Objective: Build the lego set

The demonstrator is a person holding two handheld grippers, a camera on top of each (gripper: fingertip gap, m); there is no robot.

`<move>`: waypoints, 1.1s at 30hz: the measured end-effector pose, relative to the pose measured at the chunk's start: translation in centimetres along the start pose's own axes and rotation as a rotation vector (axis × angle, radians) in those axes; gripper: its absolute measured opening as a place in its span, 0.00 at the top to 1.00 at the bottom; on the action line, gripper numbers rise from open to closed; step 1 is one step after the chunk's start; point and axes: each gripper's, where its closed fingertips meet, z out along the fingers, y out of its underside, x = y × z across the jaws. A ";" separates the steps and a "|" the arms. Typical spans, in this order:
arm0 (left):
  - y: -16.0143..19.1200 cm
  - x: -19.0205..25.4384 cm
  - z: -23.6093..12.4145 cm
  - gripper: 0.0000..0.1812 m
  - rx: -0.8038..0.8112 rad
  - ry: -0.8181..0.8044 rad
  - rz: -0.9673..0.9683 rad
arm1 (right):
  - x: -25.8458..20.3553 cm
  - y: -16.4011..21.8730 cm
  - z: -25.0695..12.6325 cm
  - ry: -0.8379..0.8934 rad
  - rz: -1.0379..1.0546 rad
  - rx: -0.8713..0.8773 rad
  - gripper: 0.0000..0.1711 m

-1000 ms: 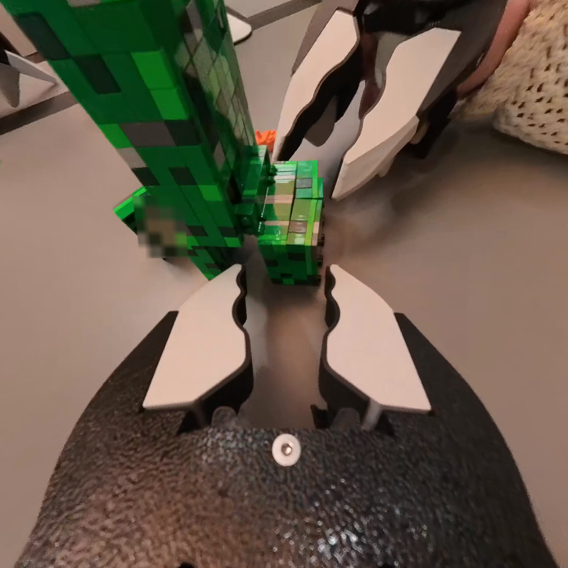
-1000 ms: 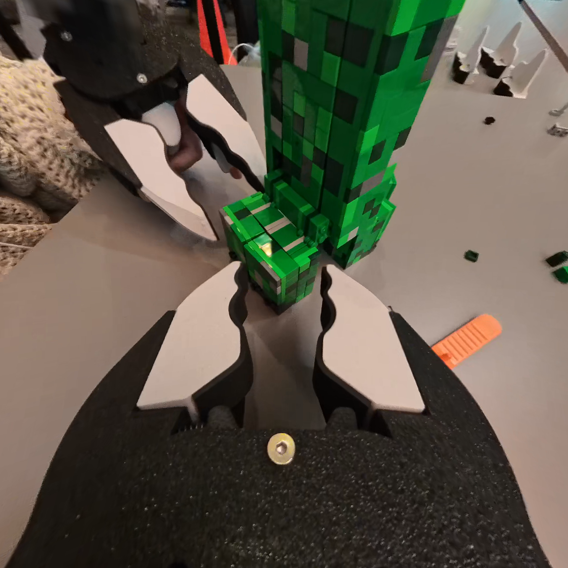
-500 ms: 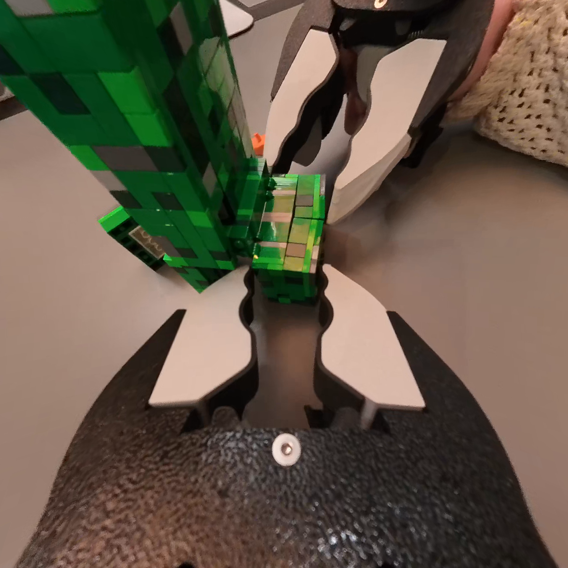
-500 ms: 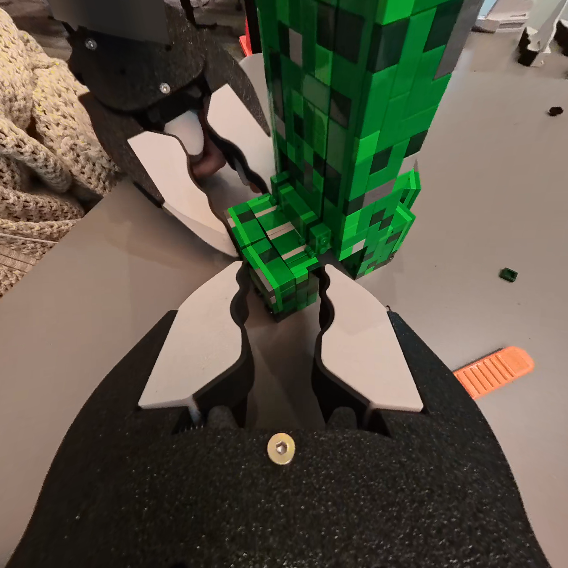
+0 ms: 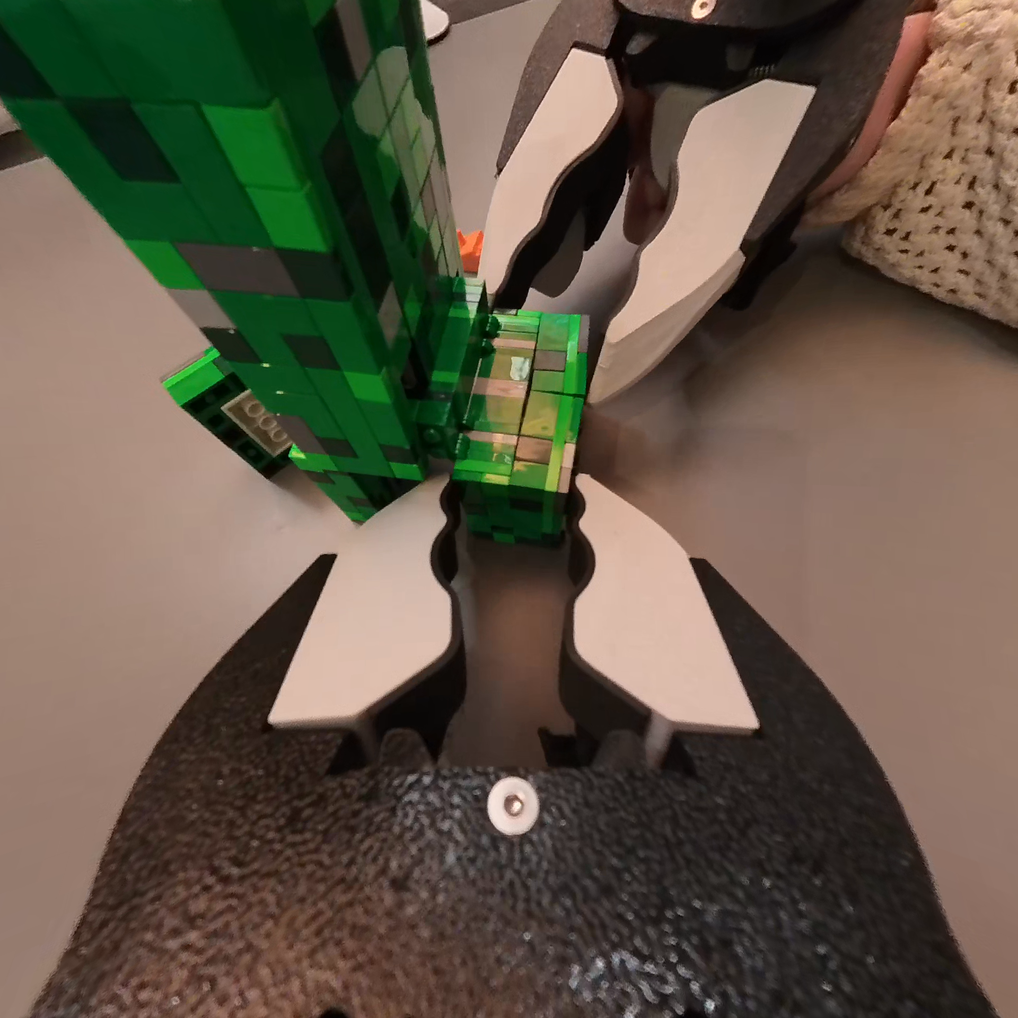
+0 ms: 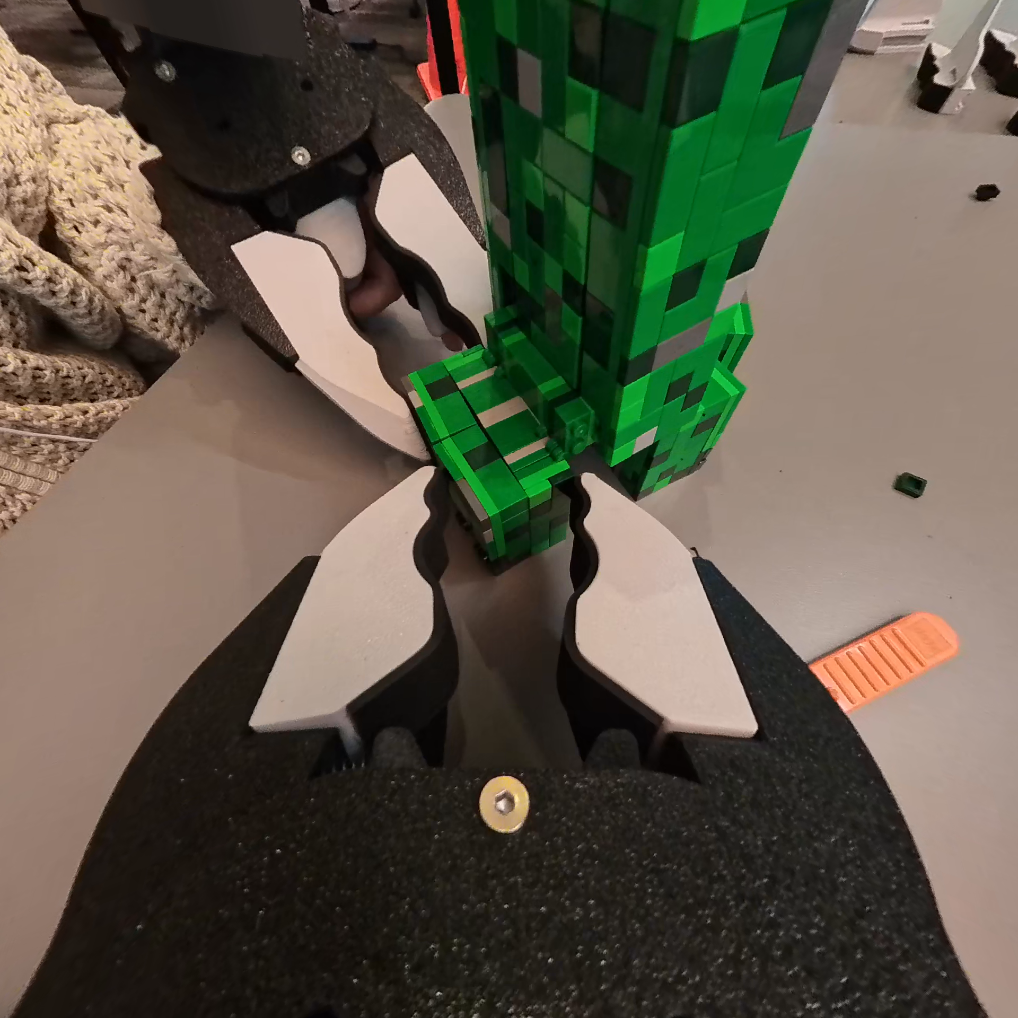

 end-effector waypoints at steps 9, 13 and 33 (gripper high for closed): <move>0.1 0.0 0.0 0.80 -0.003 0.004 -0.017 | 0.1 0.0 0.0 -0.003 0.010 -0.001 0.76; 0.1 0.0 0.0 0.80 -0.003 0.005 -0.019 | 0.1 -0.1 0.0 -0.005 0.012 -0.001 0.76; 0.0 4.3 1.3 0.66 -0.051 0.089 0.101 | -0.6 -0.2 -4.8 0.281 -0.008 0.189 0.63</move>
